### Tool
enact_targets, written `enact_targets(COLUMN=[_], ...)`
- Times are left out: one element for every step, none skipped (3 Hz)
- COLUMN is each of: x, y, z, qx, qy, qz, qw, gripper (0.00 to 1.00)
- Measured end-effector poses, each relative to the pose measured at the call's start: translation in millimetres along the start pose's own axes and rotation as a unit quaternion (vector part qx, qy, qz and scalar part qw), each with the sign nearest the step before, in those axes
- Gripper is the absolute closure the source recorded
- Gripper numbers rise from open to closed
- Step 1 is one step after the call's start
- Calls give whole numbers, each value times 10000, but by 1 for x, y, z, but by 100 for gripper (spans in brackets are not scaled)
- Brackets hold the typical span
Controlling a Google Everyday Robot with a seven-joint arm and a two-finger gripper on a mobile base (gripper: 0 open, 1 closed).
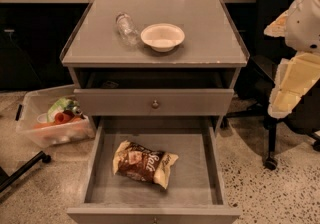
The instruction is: Pick brown chip bag from middle drawer and place on counter
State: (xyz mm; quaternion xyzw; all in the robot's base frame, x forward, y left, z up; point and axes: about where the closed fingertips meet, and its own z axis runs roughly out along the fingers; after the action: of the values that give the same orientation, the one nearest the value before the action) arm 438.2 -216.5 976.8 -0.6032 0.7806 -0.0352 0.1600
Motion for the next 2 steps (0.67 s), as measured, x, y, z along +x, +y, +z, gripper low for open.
enact_targets(x=[0,-4], y=[0,-2], z=[0,4], qx=[0,0], qy=[-1,-130], qz=[1,168], qw=[10000,9998], gripper=[0,0])
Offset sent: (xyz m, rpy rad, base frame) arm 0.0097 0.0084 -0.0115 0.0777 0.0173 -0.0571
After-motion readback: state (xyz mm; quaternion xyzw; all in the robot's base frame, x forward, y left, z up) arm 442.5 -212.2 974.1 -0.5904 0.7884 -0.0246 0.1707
